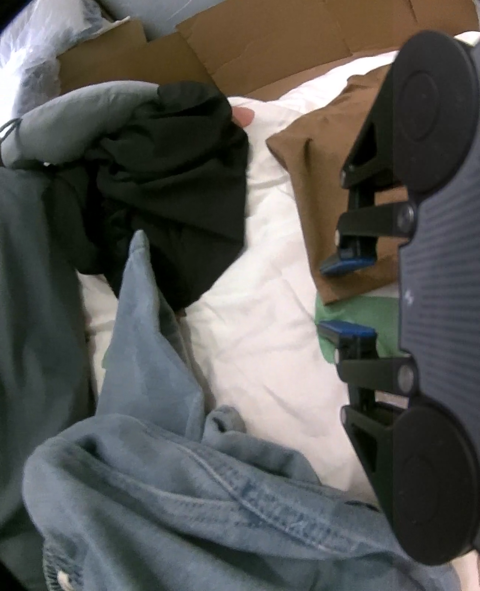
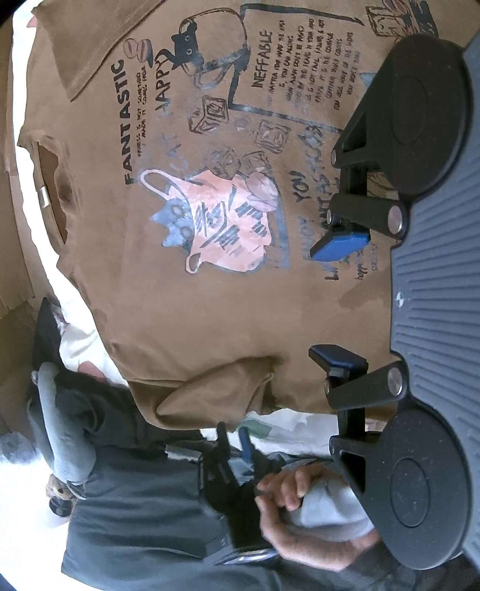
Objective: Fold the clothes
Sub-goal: 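Close the left tool on the folded shirt side and press it flat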
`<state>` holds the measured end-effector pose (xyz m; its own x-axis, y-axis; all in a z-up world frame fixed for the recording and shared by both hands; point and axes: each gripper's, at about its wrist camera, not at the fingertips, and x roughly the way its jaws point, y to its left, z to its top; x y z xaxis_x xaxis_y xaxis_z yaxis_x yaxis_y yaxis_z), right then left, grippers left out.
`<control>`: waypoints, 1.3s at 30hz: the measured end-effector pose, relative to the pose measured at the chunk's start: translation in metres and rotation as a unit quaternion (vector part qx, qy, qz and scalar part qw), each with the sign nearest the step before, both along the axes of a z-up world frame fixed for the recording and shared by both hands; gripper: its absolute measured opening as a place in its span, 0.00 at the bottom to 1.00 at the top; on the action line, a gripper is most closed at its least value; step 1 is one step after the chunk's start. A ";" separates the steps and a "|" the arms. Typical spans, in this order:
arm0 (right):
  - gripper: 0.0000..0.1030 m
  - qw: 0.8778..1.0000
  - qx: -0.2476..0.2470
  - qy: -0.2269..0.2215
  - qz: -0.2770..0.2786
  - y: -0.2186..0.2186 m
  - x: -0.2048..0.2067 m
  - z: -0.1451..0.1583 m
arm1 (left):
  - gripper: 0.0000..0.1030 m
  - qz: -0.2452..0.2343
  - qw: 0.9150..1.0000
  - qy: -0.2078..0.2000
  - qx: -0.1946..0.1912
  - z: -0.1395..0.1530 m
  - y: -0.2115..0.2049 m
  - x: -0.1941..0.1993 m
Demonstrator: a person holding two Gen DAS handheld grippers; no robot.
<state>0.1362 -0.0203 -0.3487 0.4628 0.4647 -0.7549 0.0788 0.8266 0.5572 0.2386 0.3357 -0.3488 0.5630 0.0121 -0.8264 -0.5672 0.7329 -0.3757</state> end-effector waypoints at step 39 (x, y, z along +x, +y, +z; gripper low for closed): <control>0.55 0.992 -0.022 -0.101 0.073 0.025 0.082 0.041 | 0.03 -0.177 0.981 -0.045 -0.073 0.070 -0.079 0.020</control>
<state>0.2179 0.0046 -0.3075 0.5374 0.5071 -0.6739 -0.1531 0.8444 0.5133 0.2582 0.2564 -0.2784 0.5818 -0.3113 -0.7514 -0.2473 0.8124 -0.5281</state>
